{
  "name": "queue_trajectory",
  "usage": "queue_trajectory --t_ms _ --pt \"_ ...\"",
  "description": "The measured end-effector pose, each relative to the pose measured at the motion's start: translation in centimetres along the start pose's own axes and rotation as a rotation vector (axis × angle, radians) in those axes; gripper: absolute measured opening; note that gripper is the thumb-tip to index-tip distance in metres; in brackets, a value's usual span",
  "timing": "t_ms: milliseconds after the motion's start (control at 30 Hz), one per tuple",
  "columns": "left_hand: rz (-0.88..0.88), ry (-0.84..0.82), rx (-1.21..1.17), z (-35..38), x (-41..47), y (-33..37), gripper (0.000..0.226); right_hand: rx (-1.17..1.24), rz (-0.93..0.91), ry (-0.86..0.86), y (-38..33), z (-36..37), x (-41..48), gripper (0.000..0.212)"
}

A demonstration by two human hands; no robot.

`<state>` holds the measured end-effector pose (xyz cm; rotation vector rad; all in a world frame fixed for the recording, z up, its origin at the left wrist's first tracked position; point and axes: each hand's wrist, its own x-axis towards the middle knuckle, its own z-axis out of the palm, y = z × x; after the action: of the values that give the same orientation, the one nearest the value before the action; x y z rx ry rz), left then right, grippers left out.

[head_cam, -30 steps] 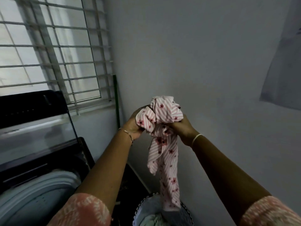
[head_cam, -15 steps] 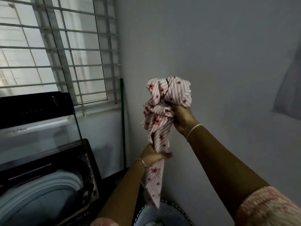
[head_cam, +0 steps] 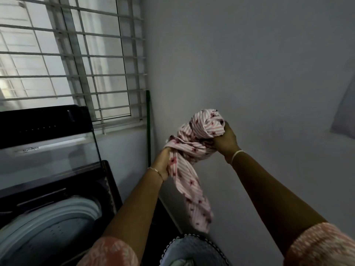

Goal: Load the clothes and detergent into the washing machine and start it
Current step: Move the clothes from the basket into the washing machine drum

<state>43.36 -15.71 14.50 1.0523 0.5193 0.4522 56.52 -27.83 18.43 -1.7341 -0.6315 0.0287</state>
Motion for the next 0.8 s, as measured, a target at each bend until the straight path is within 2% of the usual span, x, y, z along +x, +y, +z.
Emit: queue_trajectory --t_ms 67,167,267,333,433,500,533,600,700,800 --pt "0.008 0.031 -0.038 0.2 0.3 1.6 0.027 -0.064 -0.003 -0.022 0.2 -0.2 -0.5 0.041" --pt "0.073 0.049 -0.091 0.6 0.6 3.2 0.043 -0.1 -0.002 -0.046 0.8 -0.2 -0.9 0.041" --pt "0.08 0.023 -0.186 1.4 0.3 3.8 0.019 -0.031 -0.057 -0.102 1.2 0.1 -1.4 0.04" --pt "0.078 0.012 -0.242 1.8 0.2 3.8 0.025 0.051 -0.036 -0.175 1.0 0.1 -1.9 0.044" --pt "0.098 -0.012 -0.366 2.0 0.3 3.9 0.045 0.075 -0.046 -0.369 0.6 -0.1 -2.7 0.065" --pt "0.118 -0.03 -0.346 2.6 -0.2 4.0 0.049 0.057 -0.015 -0.421 0.3 0.4 -3.0 0.094" --pt "0.119 -0.037 -0.3 2.8 -0.3 4.1 0.046 0.06 0.015 -0.412 0.1 0.7 -3.2 0.106" --pt "0.116 -0.058 -0.209 3.1 -0.5 4.2 0.044 0.086 0.023 -0.325 0.1 1.7 -3.4 0.118" --pt "0.089 -0.096 -0.106 2.6 -0.5 4.4 0.033 0.081 0.009 -0.178 0.4 2.7 -3.3 0.121" --pt "0.099 -0.168 -0.025 2.0 -0.6 4.7 0.027 0.048 0.044 -0.065 0.4 3.0 -3.6 0.114"
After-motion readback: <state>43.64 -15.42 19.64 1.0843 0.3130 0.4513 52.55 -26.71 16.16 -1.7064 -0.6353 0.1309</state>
